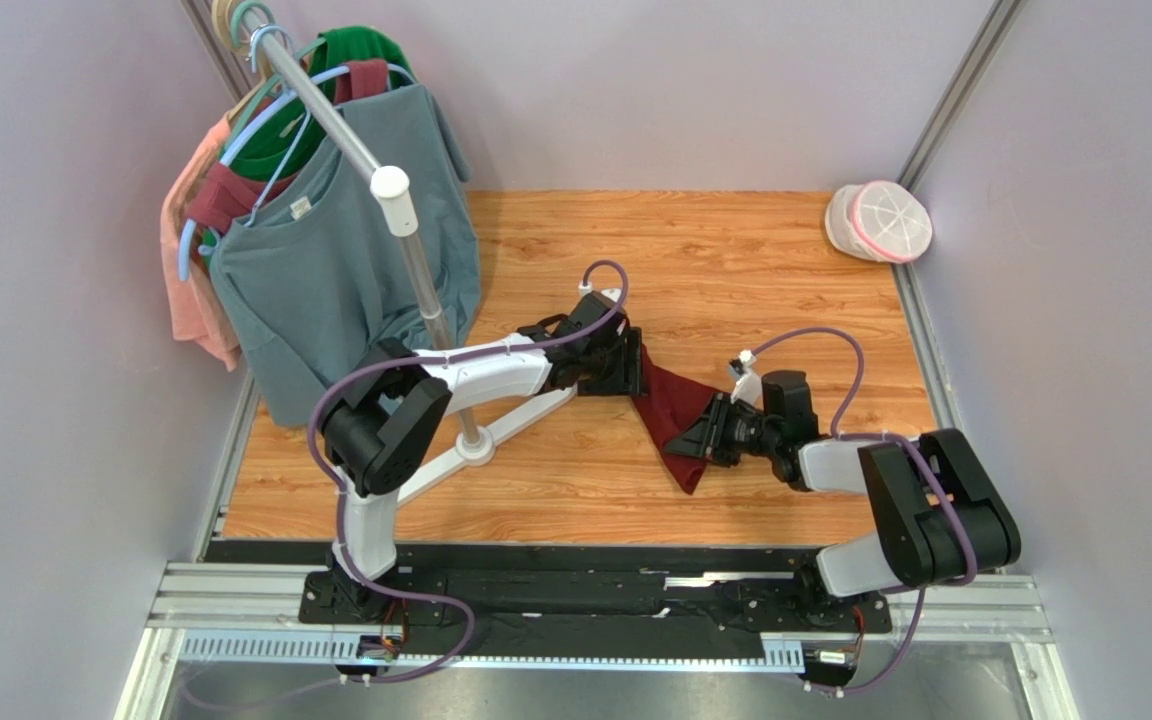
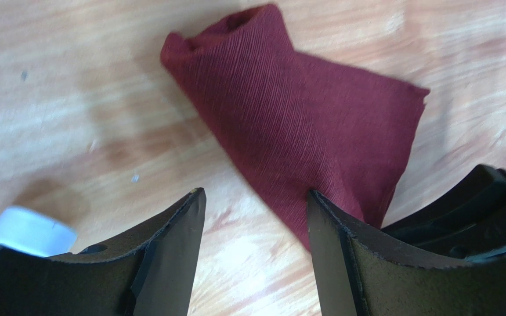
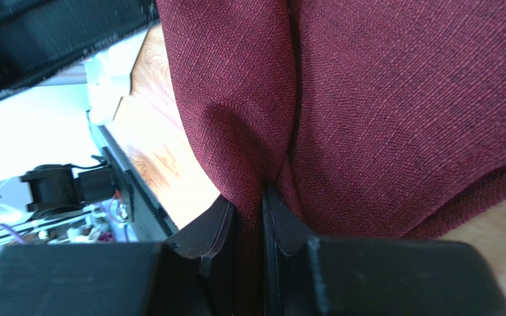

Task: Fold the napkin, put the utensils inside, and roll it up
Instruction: Roll the napkin with the utensil

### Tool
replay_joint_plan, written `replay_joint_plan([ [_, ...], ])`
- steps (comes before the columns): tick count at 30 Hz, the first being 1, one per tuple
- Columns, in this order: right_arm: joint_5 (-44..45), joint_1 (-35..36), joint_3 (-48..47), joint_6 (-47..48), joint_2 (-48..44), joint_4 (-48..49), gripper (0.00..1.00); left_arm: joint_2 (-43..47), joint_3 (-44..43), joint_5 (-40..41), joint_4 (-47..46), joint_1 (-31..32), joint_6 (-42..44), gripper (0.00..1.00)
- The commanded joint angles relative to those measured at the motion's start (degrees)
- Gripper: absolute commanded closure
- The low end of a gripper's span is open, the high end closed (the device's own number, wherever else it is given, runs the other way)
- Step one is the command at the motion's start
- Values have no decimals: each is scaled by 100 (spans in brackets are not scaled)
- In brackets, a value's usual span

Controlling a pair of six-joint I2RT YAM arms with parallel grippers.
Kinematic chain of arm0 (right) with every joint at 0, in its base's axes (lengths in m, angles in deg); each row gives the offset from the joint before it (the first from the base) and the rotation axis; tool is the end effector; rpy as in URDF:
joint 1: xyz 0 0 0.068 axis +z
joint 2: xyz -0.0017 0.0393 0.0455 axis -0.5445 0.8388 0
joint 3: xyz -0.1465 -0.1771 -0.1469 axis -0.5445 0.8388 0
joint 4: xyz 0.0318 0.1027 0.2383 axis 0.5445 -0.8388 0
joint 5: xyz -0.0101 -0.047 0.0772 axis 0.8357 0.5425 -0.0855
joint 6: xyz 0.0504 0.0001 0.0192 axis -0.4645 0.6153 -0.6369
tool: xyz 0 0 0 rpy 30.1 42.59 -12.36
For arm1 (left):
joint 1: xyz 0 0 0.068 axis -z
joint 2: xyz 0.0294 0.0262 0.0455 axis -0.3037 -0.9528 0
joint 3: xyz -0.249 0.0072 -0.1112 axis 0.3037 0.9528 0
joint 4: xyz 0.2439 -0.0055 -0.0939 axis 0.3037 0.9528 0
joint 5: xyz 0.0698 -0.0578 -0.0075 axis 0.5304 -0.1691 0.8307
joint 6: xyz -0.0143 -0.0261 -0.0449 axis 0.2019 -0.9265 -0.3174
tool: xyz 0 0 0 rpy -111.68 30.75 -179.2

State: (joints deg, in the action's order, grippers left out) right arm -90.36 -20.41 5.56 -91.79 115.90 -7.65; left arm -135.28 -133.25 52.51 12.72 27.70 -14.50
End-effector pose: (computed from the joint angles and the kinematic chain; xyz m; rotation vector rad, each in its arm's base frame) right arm 0.2064 0.0696 0.1098 0.1405 2.4398 1.2289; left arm 0.2904 -0.2965 0.1768 0.0754 2.5610 -0.7191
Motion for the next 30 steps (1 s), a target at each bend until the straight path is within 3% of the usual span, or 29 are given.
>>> replay_joint_plan([
  [1, -16, -150, -34, 56, 351, -168, 86, -99, -306, -9, -440, -30, 33, 34],
  [10, -130, -247, -149, 38, 519, -212, 86, -318, -253, -185, -758, -179, -107, 33],
  [17, -139, -247, -245, 135, 484, -431, 85, -565, -419, -211, -574, -197, -186, 43],
  [20, -165, -247, -377, 275, 300, -764, 77, -740, -665, -211, -240, -197, -90, 47],
  [21, -148, -247, -412, 311, 125, -879, 66, -767, -709, -176, -170, -197, -55, 48],
  [24, -16, -256, -623, 557, -314, -1564, 50, -785, -806, -88, 120, -197, 103, 51],
  [30, 1081, -89, -1510, 1434, -1650, -3533, 41, -899, -1044, -220, 393, -197, 323, 51],
])
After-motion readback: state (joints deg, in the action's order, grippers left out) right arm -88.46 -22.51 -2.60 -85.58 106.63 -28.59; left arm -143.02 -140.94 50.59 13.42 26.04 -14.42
